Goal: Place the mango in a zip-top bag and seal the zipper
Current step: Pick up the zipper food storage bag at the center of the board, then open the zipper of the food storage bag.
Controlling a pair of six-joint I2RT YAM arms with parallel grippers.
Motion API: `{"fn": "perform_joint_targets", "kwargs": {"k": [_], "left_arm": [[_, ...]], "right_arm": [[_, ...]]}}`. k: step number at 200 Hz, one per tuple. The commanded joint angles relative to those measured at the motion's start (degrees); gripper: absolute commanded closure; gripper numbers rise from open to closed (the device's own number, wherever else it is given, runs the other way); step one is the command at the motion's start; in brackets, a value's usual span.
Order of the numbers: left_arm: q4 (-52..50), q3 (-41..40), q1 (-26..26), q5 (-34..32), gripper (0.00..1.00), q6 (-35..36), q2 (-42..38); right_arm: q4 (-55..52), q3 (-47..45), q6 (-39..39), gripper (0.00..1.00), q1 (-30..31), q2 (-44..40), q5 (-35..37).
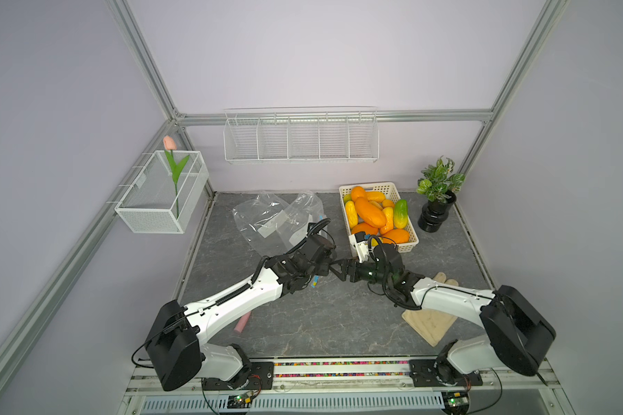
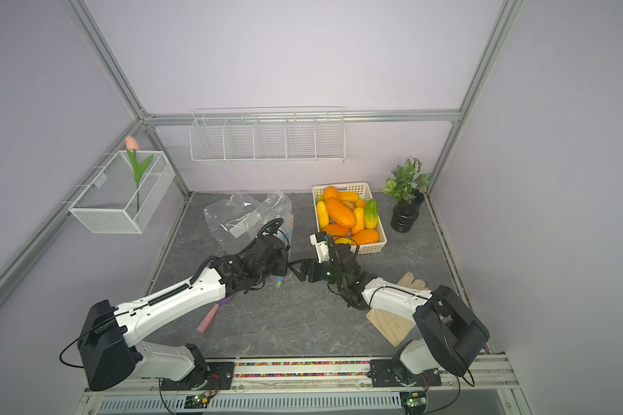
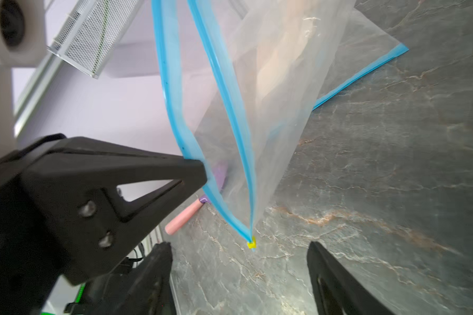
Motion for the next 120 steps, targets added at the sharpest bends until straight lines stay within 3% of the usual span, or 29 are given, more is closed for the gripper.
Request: {"fn": "perform_joint_targets", "kwargs": {"k": [1, 87, 120], "left_arm": [[1.9, 0.3, 1.0, 5.5, 1.00, -1.7, -2.6], [2.9, -0.9, 1.9, 9.5, 1.00, -2.1, -3.8], [-0.2, -0.9, 3.3, 8.1, 1.00, -2.7, -4.9]], "right_arm": [[-5.7, 2.0, -3.5, 0.23, -0.3, 0.6, 3.0], [-6.2, 8.7, -3.8, 0.26, -1.0, 7.6, 2.7], [-9.4, 8.8, -1.6, 0.55, -2.6, 7.8, 8.1]]}}
